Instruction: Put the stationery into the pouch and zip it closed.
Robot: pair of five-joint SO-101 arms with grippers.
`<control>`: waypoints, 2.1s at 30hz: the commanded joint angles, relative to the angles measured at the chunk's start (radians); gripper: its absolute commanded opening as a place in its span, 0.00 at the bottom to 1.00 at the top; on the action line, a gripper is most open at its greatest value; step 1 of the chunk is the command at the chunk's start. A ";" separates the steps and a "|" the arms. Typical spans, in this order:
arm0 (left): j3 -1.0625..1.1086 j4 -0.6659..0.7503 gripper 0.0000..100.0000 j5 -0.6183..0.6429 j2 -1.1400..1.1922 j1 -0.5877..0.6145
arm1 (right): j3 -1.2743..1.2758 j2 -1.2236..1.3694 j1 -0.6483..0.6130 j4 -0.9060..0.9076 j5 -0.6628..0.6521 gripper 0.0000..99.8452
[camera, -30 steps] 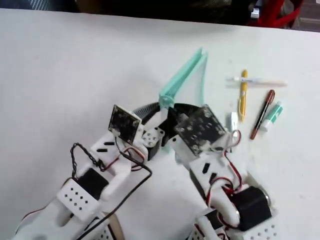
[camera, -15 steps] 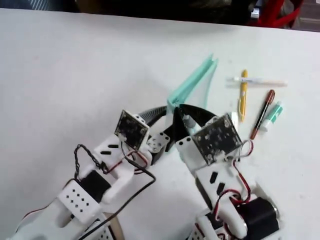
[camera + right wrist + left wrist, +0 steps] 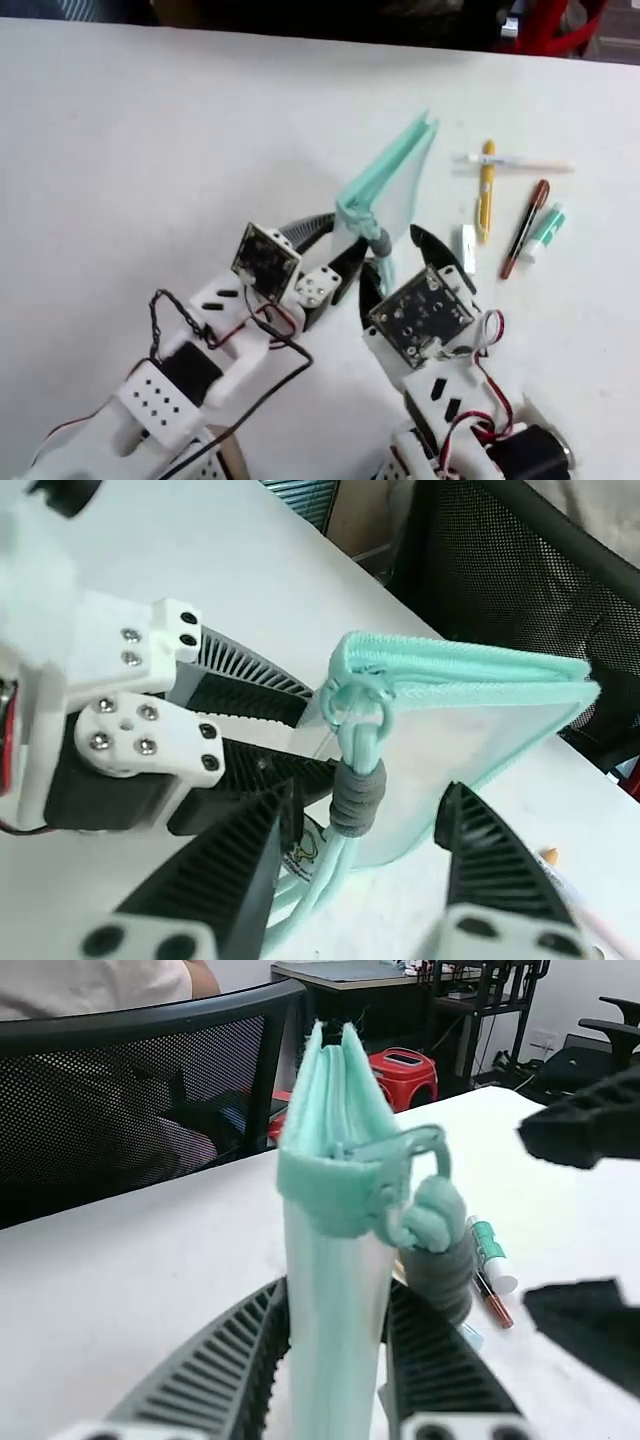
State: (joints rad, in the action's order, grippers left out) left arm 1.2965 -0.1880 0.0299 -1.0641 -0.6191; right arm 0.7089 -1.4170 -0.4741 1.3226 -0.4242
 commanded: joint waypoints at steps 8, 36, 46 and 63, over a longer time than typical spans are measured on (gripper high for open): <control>0.018 0.000 0.13 -0.009 0.030 -0.015 | 0.075 0.071 0.002 -0.189 0.009 0.22; -0.005 -0.008 0.13 -0.003 0.028 -0.015 | 0.041 0.071 -0.021 -0.232 -0.055 0.02; -0.123 -0.166 0.19 0.190 0.028 -0.015 | -0.025 0.079 0.012 -0.206 0.115 0.02; -0.026 -0.029 0.02 0.015 0.028 -0.104 | -0.068 0.081 0.015 -0.133 0.123 0.02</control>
State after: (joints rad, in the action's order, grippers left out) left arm 1.2551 -0.2708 0.1235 -1.0273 -0.6759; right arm 0.6813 -1.3311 -0.4741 1.1891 -0.3076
